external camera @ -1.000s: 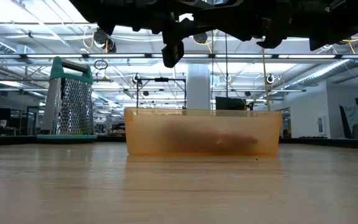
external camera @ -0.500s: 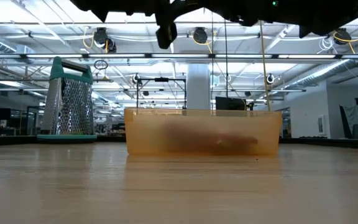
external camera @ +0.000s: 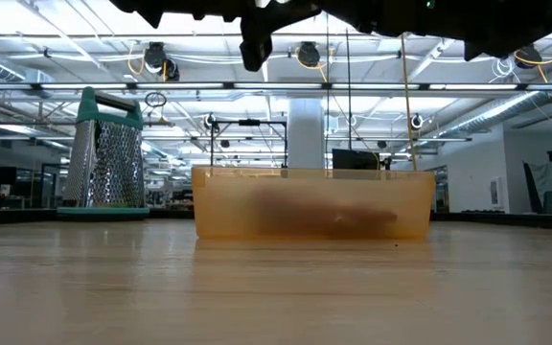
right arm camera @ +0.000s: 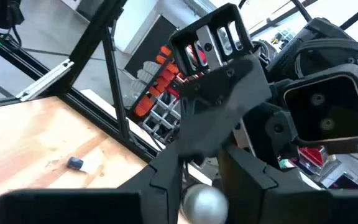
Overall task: Pick & Place Food Item
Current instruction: Put the black food coloring bottle into the blue bin
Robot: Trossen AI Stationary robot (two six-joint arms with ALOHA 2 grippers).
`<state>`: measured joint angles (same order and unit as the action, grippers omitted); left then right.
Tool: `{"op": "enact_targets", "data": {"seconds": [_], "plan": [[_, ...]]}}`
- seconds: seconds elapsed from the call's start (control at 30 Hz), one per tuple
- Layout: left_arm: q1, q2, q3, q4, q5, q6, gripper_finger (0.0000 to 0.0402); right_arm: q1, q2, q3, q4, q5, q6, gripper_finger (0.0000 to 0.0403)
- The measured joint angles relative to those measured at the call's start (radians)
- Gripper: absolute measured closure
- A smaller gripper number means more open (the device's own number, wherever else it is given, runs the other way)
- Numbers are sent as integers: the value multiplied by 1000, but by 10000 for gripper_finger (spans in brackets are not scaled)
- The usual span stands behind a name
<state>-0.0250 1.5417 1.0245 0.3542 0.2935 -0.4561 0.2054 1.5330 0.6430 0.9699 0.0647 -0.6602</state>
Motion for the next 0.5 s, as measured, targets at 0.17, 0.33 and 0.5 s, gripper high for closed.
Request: {"op": "enact_targets", "data": {"seconds": [0.17, 0.33, 0.5], "plan": [[7, -4, 6, 59, -32, 9, 169, 1, 0, -1, -22, 0, 15, 347], [25, -52, 10, 78, -28, -5, 126, -10, -1, -3, -61, 9, 23, 399], [18, -129, 8, 3, -64, 91, 111, -22, 6, -10, -104, 6, 120, 386]]}}
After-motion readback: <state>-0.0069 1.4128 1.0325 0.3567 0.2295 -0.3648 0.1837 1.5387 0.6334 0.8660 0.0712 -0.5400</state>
